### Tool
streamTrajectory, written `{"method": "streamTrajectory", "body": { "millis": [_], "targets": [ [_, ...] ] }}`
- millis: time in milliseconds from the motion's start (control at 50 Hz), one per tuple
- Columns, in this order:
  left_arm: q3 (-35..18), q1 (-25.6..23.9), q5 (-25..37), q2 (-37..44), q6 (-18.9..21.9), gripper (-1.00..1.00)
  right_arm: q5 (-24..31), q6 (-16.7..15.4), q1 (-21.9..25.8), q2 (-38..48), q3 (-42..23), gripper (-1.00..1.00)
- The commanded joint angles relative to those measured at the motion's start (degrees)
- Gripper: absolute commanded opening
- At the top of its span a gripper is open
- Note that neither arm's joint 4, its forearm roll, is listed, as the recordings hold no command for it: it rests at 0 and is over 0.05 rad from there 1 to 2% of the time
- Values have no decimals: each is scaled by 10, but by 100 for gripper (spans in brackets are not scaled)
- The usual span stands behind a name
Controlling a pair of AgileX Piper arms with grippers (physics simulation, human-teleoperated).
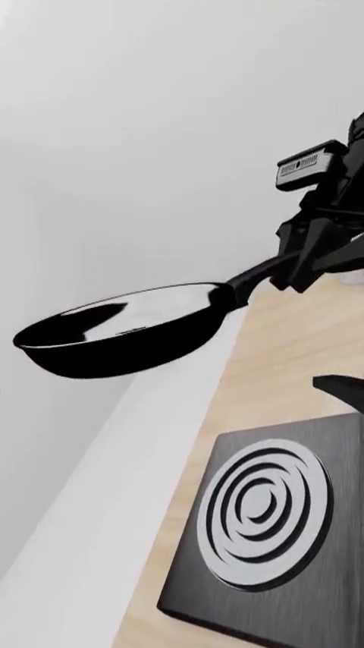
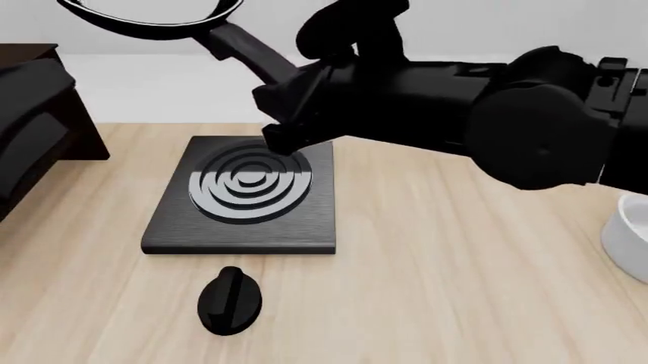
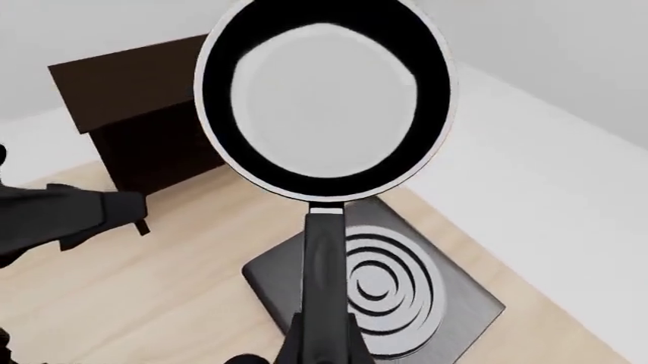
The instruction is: Put the frying pan on the cabinet shelf.
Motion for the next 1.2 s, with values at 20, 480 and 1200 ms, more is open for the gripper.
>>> {"method": "streamTrajectory", "body": {
  "millis": [20,480,1200],
  "targets": [
    [0,-1,1,-6,-8,100,-4,2,28,44,-57,-100],
    [54,-32,-44,-28,-110,100,-14,-54,85,81,-106,-100],
    [74,-39,-69,-29,-144,100,-51,-80,128,93,-80,-100]
  ]
}}
